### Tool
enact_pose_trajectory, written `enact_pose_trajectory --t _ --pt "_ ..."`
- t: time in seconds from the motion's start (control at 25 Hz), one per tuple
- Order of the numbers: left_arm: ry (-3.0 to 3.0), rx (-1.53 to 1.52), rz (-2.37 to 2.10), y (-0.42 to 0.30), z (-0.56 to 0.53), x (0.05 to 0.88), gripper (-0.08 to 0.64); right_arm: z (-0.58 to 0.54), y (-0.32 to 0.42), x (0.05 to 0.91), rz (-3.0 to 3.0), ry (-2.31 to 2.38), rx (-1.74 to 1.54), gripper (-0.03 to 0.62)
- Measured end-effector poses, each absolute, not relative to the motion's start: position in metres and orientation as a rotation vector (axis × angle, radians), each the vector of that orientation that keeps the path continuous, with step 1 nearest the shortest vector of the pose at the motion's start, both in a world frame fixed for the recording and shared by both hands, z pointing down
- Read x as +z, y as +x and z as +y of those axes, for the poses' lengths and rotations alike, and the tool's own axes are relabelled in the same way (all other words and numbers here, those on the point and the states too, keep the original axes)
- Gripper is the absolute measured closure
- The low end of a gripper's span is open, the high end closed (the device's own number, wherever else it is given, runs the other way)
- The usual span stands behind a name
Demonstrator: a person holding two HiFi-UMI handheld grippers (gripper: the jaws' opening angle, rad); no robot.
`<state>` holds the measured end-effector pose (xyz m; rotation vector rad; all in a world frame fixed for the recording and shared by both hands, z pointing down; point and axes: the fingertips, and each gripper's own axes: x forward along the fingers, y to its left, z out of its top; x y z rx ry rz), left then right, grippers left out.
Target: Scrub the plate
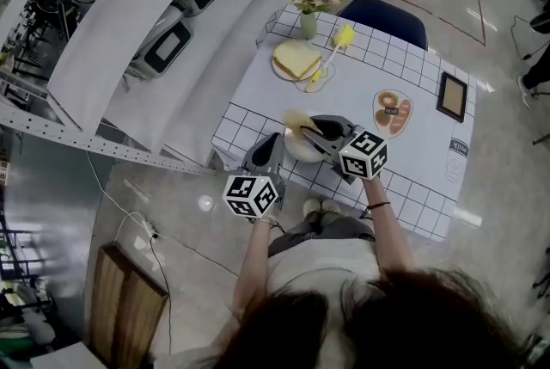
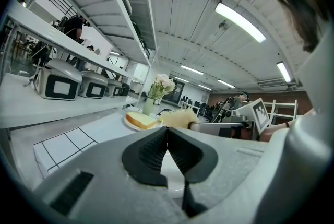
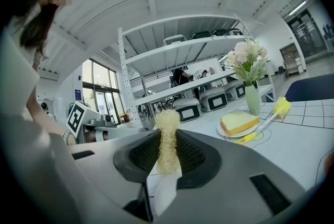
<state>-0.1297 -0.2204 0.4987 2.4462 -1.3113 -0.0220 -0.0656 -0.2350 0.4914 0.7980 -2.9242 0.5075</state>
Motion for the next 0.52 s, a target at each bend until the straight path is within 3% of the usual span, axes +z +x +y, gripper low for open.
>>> enact_pose_trajectory --t 0.52 --pt "2.472 0.005 -1.285 -0.1387 -0.2243 0.5038 0.549 -0.2422 -0.0695 0.4903 -2.937 0.844 0.475 0.512"
